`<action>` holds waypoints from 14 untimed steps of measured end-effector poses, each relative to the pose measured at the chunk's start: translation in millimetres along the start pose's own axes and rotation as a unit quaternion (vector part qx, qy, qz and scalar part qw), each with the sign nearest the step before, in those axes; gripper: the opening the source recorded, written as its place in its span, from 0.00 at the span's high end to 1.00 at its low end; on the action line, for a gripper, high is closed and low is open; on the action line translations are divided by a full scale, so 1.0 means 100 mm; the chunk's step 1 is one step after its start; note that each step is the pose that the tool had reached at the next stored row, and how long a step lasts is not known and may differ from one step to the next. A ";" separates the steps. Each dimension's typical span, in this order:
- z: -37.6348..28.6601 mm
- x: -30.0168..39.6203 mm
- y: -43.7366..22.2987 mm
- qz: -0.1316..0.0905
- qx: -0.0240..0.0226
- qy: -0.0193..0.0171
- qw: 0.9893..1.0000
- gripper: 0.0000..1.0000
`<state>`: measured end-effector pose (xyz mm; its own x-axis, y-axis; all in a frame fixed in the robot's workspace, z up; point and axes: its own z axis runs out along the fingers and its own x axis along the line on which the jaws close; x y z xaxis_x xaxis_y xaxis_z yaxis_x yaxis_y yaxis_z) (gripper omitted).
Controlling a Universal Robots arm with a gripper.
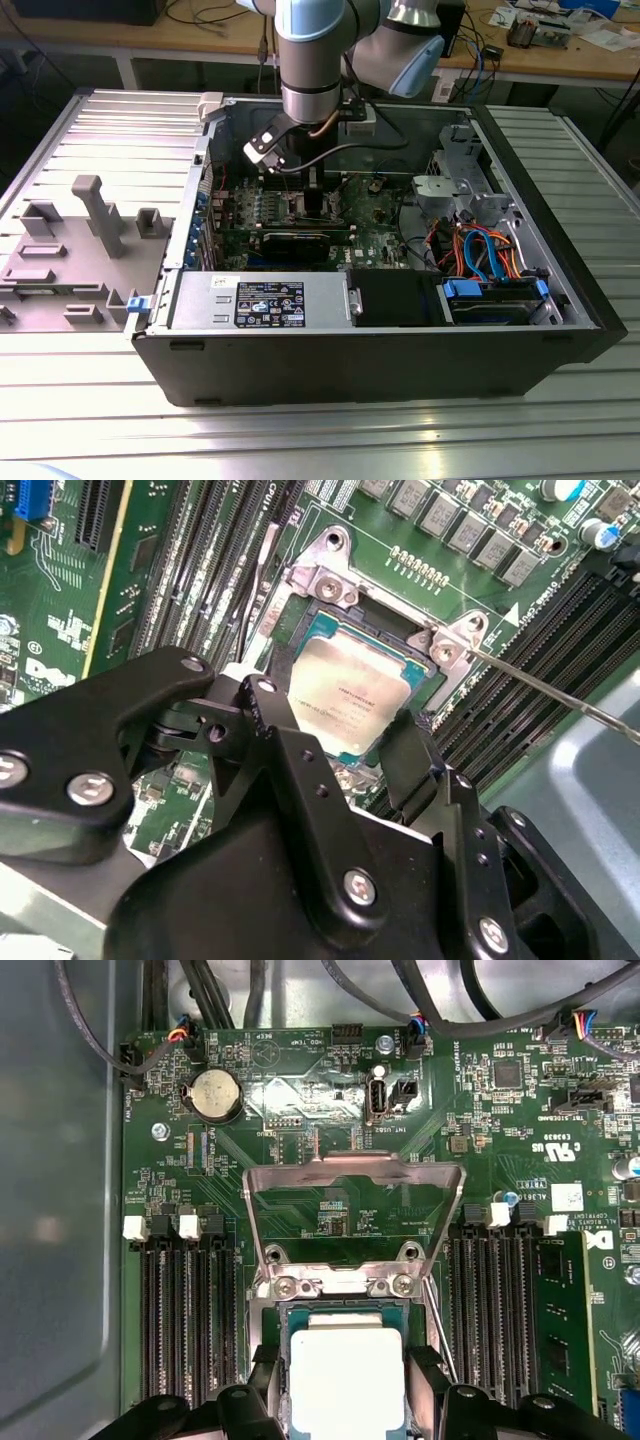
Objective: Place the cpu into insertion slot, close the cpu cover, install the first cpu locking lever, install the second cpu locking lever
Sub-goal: 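Place the cpu into insertion slot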
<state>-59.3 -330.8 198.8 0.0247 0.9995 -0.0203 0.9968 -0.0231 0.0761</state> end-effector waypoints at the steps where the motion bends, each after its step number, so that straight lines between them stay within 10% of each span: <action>1: -0.016 0.000 0.001 0.000 0.000 0.000 1.000 0.38; 7: -0.138 -0.003 0.011 0.000 0.001 0.000 1.000 0.40; 14: -0.199 -0.004 0.035 0.000 0.015 0.002 1.000 0.71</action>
<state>-57.3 -330.8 219.0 0.0242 0.9996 -0.0161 0.9987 -0.0234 0.0461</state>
